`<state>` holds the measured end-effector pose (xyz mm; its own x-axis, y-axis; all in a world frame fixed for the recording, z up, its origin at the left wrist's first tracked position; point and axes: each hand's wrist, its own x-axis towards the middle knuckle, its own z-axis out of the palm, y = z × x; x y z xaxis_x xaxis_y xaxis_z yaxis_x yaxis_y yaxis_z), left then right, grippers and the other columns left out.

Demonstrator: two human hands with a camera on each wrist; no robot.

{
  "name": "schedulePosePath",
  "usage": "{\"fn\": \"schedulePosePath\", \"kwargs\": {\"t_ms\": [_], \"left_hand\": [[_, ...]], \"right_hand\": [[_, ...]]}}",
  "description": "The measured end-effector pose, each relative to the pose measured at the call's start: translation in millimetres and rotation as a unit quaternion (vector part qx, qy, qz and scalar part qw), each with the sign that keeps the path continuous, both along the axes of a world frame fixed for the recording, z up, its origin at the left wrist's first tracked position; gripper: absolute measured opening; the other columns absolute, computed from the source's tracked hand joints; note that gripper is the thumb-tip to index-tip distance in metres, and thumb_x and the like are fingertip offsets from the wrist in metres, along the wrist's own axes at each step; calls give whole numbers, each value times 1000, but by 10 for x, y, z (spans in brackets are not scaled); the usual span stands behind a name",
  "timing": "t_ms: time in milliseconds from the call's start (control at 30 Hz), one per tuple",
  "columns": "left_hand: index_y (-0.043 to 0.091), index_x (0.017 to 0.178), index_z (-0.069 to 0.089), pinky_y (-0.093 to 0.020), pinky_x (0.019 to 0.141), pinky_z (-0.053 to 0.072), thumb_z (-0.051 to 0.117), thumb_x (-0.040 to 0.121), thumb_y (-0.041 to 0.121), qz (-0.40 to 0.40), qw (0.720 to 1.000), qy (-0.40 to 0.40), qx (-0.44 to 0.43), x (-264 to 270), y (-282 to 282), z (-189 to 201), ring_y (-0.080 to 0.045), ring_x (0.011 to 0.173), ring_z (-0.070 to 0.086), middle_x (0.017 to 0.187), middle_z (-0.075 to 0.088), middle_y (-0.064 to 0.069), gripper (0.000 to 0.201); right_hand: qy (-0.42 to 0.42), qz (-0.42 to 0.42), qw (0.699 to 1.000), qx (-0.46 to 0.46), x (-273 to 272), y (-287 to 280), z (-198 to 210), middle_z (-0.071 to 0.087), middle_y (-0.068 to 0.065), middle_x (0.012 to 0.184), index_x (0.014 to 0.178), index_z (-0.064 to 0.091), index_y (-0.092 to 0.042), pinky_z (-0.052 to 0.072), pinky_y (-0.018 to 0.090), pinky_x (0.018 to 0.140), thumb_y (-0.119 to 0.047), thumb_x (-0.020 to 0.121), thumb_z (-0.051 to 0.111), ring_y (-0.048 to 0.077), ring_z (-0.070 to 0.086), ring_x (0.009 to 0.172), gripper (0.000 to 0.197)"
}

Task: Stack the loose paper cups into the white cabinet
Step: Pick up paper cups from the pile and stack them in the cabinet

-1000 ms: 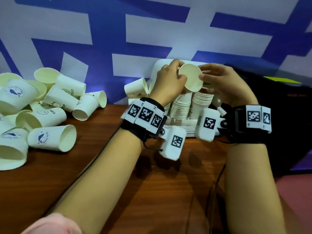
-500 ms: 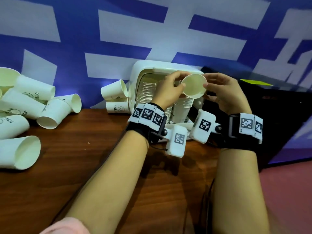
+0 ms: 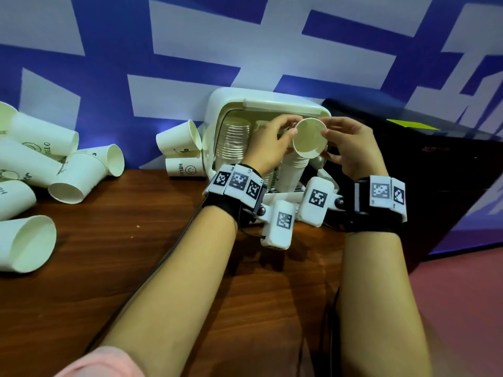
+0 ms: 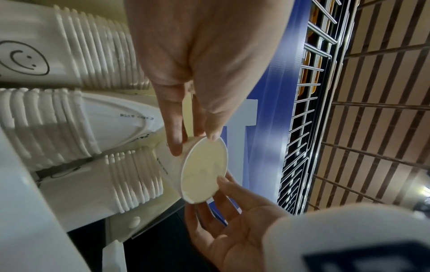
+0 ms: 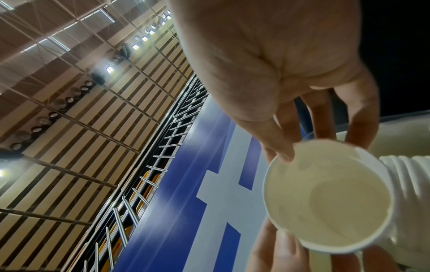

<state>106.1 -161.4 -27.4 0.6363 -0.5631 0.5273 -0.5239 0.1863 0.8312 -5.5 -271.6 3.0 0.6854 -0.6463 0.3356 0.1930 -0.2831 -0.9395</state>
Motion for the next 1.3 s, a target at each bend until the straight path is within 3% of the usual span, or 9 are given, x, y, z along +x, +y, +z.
{"fn": "schedulePosePath", "kwargs": {"t_ms": [300,400,500,600,767,867,1033,1200,1300], "left_hand": [[16,124,60,-39,81,59,54,96,13,-15,1000,10,2,14,-17,7,-23,108,62,125,61,-7,29],[6,123,58,-37,81,59,50,98,10,-25,998,53,-1,-6,-38,-21,-19,99,61,121,61,-12,27],[3,121,58,-37,82,59,49,98,8,-8,997,78,11,0,-58,-70,-19,94,61,116,61,-13,26],[1,117,60,-38,81,59,51,96,6,14,995,84,44,31,-69,-105,-19,85,62,106,62,-11,23],[3,105,63,-42,79,59,59,90,1,54,991,82,87,73,-69,-205,-27,76,70,107,66,-16,16],[2,107,63,-38,75,60,61,88,-1,57,991,87,86,69,-62,-224,-29,79,70,110,65,-18,19],[6,109,63,-34,71,61,65,87,0,61,992,81,74,52,-46,-229,-24,83,68,107,65,-18,23],[8,111,60,-42,85,57,63,91,18,66,990,66,103,77,-87,-223,-24,89,67,104,65,-10,23],[10,120,58,-42,97,50,58,93,26,50,986,58,145,85,-115,-234,-24,109,61,118,63,-9,32]], "right_hand": [[27,-25,999,2,-19,-16,31,68,-1,91,98,69,-17,50,24,65,-9,95,57,8,62,73,15],[50,-35,998,7,16,-42,-2,65,1,89,103,70,-16,49,23,65,-13,96,57,11,58,71,15],[60,-39,997,37,73,-59,-53,59,0,75,103,70,-14,48,22,63,-12,98,54,9,50,59,17],[78,-31,994,70,125,-92,-113,61,1,75,108,70,-10,49,19,61,-10,99,51,8,54,61,21],[103,-27,990,94,182,-160,-242,65,8,87,93,70,-10,53,19,69,-4,95,55,14,58,74,17],[103,-31,989,106,196,-173,-273,64,7,81,84,68,-12,53,17,64,-5,96,56,12,57,70,18],[107,-26,985,130,181,-164,-289,58,8,74,88,66,-10,49,16,49,-11,98,55,13,52,62,15],[95,-38,985,136,212,-149,-284,58,5,71,103,65,-8,50,16,53,-5,98,51,10,52,59,16],[119,-43,984,128,218,-165,-285,61,1,75,110,66,-13,49,18,59,-8,97,53,10,52,62,19]]}}
